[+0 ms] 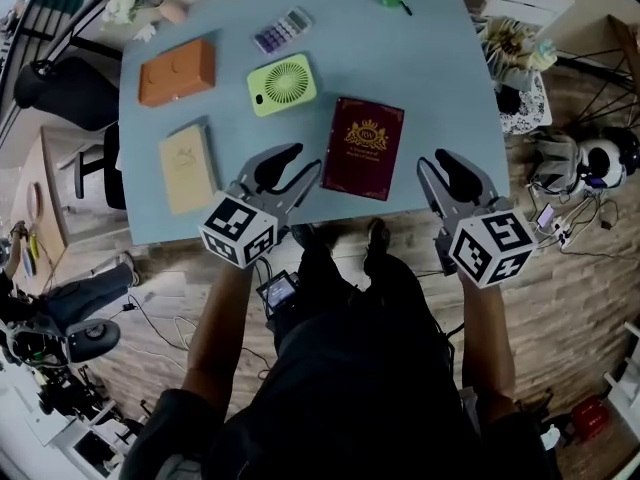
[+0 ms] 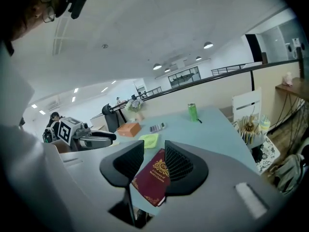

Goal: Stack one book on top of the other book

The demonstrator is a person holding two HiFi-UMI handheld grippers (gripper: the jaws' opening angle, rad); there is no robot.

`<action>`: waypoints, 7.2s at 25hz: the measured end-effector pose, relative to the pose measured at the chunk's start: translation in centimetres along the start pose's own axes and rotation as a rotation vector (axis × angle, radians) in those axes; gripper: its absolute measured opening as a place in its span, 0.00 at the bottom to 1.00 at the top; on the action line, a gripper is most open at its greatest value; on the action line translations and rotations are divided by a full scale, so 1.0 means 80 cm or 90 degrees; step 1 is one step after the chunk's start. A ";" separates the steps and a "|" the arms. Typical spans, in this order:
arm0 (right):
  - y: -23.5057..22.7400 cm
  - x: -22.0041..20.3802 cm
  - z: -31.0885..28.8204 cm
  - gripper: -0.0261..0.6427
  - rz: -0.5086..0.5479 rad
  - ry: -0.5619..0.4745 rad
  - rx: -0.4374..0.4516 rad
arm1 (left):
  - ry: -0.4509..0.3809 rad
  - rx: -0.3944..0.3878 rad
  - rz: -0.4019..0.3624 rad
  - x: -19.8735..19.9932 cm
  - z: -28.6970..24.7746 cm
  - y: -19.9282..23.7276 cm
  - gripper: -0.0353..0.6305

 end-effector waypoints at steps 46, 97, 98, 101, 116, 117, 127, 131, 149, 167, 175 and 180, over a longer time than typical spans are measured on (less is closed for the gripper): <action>-0.078 -0.260 -0.071 0.34 -0.148 0.241 -0.083 | 0.175 0.001 0.173 -0.232 -0.061 0.059 0.38; 0.054 -0.195 -0.135 0.13 -0.170 0.189 0.055 | 0.055 0.122 0.125 -0.152 0.056 0.080 0.39; 0.055 -0.192 -0.134 0.13 -0.167 0.189 0.060 | 0.052 0.126 0.124 -0.150 0.058 0.078 0.39; 0.058 -0.186 -0.132 0.13 -0.160 0.191 0.074 | 0.043 0.141 0.123 -0.146 0.063 0.071 0.39; 0.164 -0.173 -0.197 0.13 -0.114 0.219 0.155 | -0.007 0.225 0.129 -0.119 0.168 0.121 0.39; 0.169 -0.173 -0.202 0.13 -0.112 0.221 0.161 | -0.009 0.231 0.130 -0.118 0.173 0.124 0.39; 0.217 -0.175 -0.242 0.13 -0.094 0.242 0.200 | -0.025 0.279 0.142 -0.114 0.220 0.154 0.39; 0.243 -0.182 -0.262 0.13 -0.091 0.253 0.212 | -0.029 0.296 0.147 -0.115 0.244 0.171 0.39; 0.295 -0.203 -0.310 0.13 -0.075 0.291 0.251 | -0.032 0.348 0.170 -0.127 0.295 0.211 0.39; 0.352 -0.249 -0.347 0.13 -0.087 0.329 0.259 | -0.016 0.379 0.193 -0.152 0.356 0.251 0.39; 0.383 -0.281 -0.367 0.13 -0.093 0.350 0.251 | -0.006 0.384 0.209 -0.174 0.388 0.279 0.39; 0.390 -0.290 -0.375 0.13 -0.097 0.360 0.248 | 0.002 0.386 0.217 -0.181 0.394 0.290 0.39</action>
Point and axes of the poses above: the fingertips, and each gripper's own axes: z backward along the fingers, y to its left, x out of its top, the point moved 6 cm from there along z, backward along the fingers, and after that the axes turned 15 degrees about -y, right-handed, at the moved point
